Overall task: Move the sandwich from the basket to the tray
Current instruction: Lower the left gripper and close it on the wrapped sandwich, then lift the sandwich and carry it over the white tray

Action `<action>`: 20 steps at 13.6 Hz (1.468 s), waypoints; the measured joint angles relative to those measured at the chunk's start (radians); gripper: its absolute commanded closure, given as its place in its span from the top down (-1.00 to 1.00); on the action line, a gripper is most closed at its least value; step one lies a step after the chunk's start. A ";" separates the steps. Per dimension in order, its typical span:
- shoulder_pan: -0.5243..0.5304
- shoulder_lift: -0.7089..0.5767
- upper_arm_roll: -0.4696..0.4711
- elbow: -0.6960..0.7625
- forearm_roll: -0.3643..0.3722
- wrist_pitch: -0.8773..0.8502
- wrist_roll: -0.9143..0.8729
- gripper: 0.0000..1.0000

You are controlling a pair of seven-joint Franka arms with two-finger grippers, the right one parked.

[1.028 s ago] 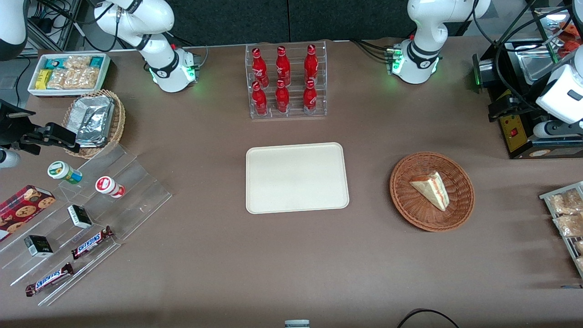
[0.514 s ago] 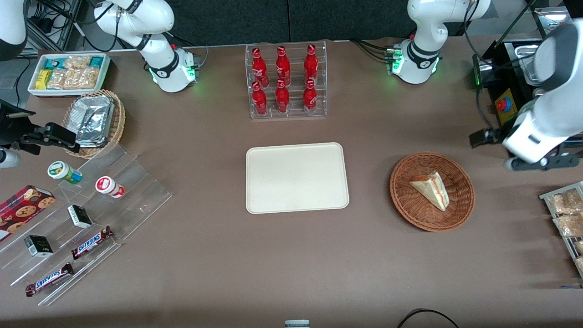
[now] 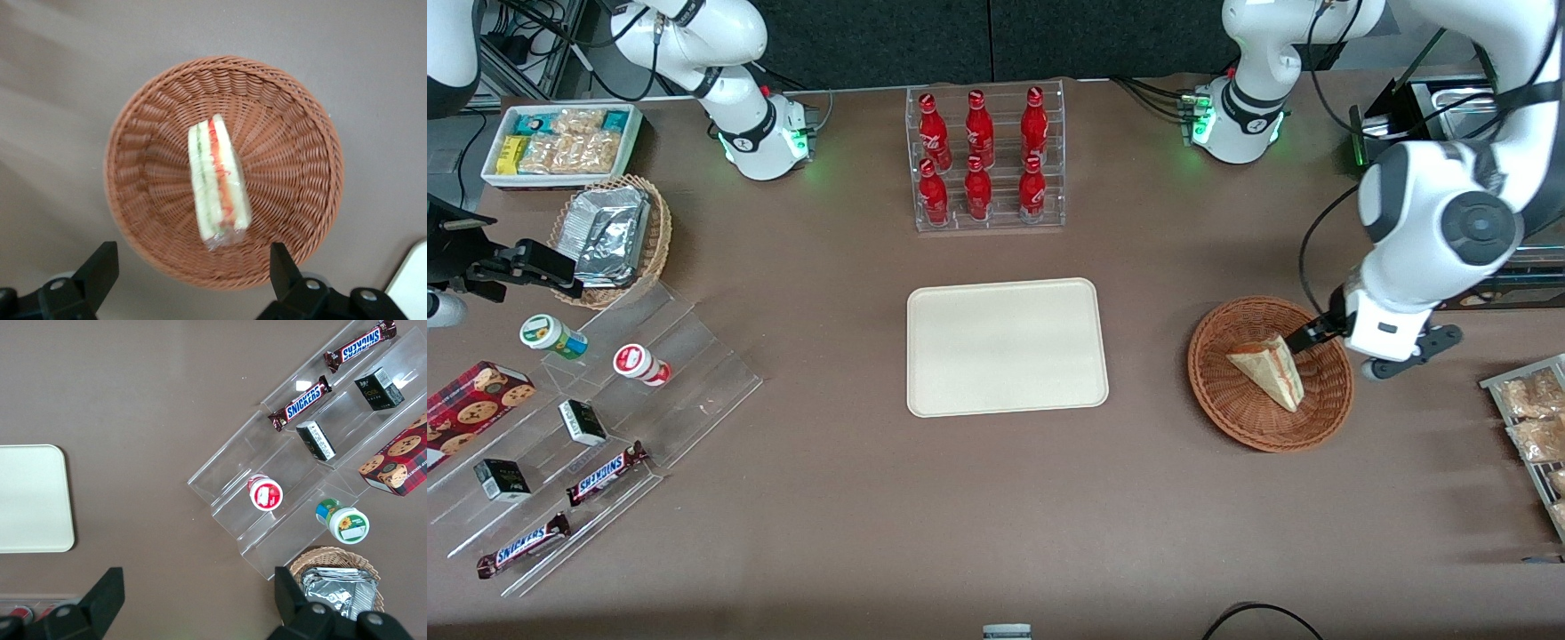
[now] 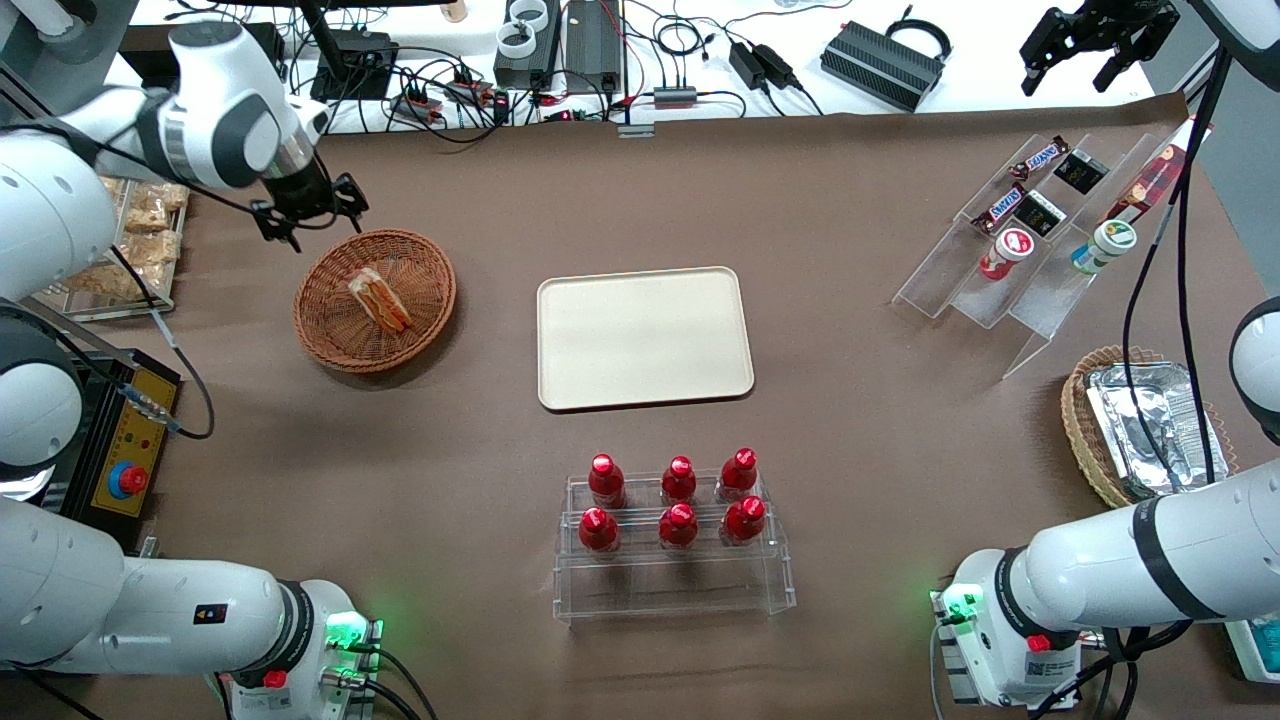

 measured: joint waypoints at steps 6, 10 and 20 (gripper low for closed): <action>-0.005 0.073 0.000 -0.117 0.000 0.236 -0.118 1.00; -0.008 0.133 0.000 -0.138 0.000 0.320 -0.139 0.83; -0.008 0.141 0.000 -0.136 -0.001 0.318 -0.150 -1.00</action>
